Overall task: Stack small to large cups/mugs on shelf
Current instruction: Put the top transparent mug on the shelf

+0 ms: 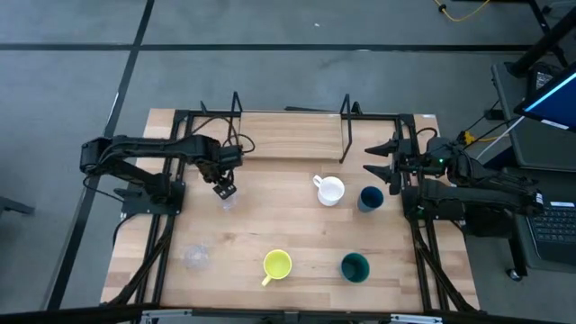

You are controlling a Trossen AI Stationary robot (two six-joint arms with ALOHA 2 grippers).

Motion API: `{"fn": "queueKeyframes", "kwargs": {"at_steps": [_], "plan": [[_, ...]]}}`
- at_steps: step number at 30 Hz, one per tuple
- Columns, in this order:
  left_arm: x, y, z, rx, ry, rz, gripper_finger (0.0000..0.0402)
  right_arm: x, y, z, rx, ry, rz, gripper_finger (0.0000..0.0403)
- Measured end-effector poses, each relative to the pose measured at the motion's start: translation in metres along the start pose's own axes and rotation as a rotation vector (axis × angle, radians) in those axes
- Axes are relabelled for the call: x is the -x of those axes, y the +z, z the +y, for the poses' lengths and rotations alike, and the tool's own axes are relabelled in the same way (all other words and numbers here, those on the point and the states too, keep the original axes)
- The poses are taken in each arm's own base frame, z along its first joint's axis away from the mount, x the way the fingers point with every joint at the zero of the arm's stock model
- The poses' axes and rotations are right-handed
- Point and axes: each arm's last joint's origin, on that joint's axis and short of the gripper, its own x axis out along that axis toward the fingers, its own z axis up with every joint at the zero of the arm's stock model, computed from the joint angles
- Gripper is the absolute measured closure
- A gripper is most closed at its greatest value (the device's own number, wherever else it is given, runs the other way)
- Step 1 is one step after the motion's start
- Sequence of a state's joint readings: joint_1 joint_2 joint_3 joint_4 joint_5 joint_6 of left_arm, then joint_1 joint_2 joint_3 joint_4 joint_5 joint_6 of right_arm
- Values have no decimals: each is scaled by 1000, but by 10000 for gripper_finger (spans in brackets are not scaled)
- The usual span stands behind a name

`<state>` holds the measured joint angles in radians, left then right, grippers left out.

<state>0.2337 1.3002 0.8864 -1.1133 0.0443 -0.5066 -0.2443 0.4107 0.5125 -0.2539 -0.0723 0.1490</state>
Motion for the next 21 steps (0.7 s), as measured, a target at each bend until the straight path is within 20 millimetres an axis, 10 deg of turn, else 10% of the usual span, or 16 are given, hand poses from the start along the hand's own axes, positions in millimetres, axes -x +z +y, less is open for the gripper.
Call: {"fn": "queueKeyframes", "kwargs": {"at_steps": [21], "plan": [[-35,18,-7,-174,79,120,188,0,0,0,0,0,3,121]]}}
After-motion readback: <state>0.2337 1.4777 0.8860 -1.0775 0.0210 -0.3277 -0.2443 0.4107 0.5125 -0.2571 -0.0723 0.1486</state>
